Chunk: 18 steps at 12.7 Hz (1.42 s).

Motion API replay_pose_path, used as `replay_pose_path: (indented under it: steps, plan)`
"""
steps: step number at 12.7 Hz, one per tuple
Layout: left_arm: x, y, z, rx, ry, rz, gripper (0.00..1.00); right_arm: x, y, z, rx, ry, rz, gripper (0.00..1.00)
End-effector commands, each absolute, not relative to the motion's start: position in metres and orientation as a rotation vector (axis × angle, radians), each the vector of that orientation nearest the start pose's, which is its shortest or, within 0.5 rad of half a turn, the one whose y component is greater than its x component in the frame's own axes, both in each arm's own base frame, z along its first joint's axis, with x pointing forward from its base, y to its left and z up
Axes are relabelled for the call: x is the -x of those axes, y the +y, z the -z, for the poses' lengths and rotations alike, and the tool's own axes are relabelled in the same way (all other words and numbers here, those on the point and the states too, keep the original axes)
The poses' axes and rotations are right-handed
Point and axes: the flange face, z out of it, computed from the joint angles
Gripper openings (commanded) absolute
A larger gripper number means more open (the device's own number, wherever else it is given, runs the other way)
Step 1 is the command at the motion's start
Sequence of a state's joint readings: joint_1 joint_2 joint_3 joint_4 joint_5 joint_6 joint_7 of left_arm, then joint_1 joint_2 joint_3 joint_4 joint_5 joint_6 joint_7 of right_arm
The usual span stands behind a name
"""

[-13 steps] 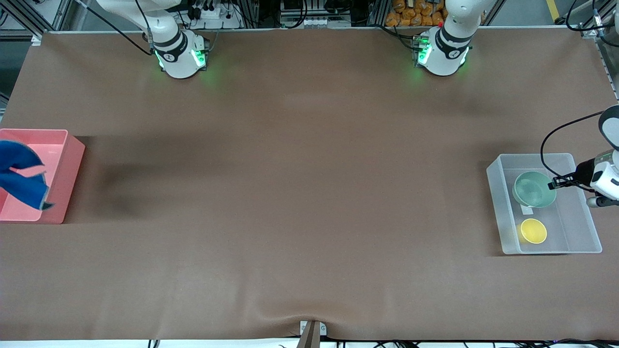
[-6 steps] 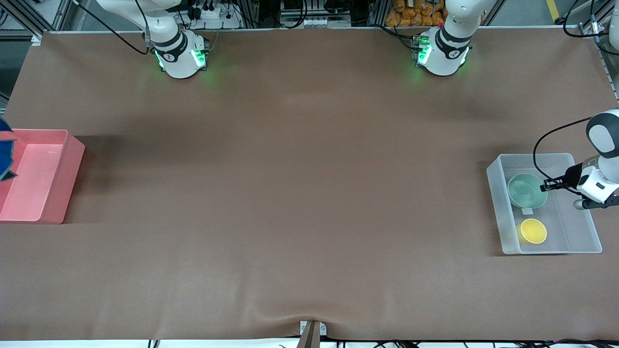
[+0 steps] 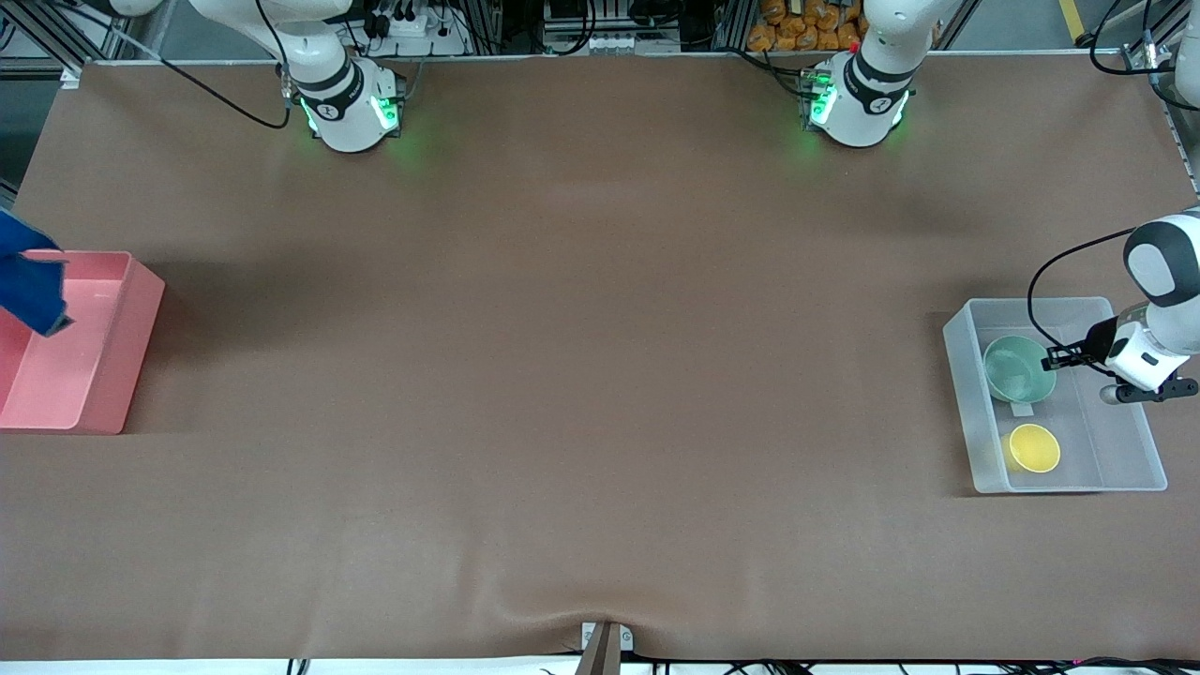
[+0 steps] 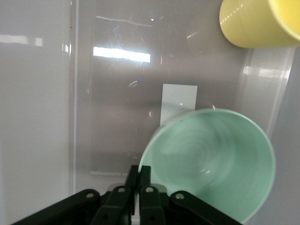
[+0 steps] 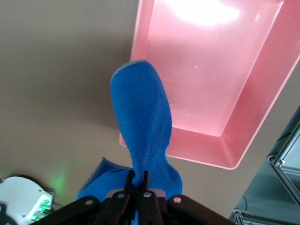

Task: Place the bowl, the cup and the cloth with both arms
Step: 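Drop the cloth into the pink bin while the left gripper releases the bowl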

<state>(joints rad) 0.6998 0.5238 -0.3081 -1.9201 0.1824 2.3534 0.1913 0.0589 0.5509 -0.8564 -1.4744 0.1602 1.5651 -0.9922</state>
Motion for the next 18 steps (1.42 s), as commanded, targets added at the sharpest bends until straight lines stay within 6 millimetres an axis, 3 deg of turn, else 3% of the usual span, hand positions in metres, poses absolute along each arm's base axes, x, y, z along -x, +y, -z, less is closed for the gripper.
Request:
replay_pose_path:
  steps: [1, 2, 3, 6, 11, 13, 14, 15, 16, 18]
  plan:
    - [-0.569, 0.249, -0.225, 3.144, -0.08, -0.068, 0.76, -0.515, -0.391, -0.391, 3.034, -0.245, -0.609, 0.0]
    - [-0.57, 0.249, -0.228, 3.141, -0.079, -0.062, 0.92, -0.515, -0.393, -0.374, 3.017, -0.231, -0.646, 0.0]
    - [-0.571, 0.249, -0.231, 3.139, -0.078, -0.056, 1.0, -0.515, -0.392, -0.362, 2.998, -0.213, -0.658, 0.0]
    - [-0.577, 0.245, -0.25, 3.126, -0.077, -0.024, 1.0, -0.512, -0.392, -0.334, 2.961, -0.182, -0.668, 0.0]
    - [-0.579, 0.245, -0.304, 3.091, -0.074, -0.07, 1.0, -0.512, -0.424, -0.282, 3.0, -0.189, -0.537, 0.0]
    - [-0.585, 0.234, -0.321, 3.093, -0.056, -0.082, 1.0, -0.512, -0.43, -0.268, 3.001, -0.192, -0.504, 0.0]
    - [-0.585, 0.233, -0.333, 3.083, -0.058, -0.062, 1.0, -0.511, -0.43, -0.268, 2.997, -0.202, -0.508, 0.13]
    - [-0.586, 0.228, -0.343, 3.077, -0.047, -0.045, 1.0, -0.511, -0.43, -0.267, 2.993, -0.201, -0.512, 0.61]
    - [-0.588, 0.219, -0.353, 3.074, -0.028, -0.043, 1.0, -0.511, -0.429, -0.268, 2.987, -0.187, -0.507, 1.0]
    - [-0.589, 0.201, -0.376, 3.062, -0.035, -0.044, 1.0, -0.516, -0.421, -0.282, 2.98, -0.109, -0.507, 1.0]
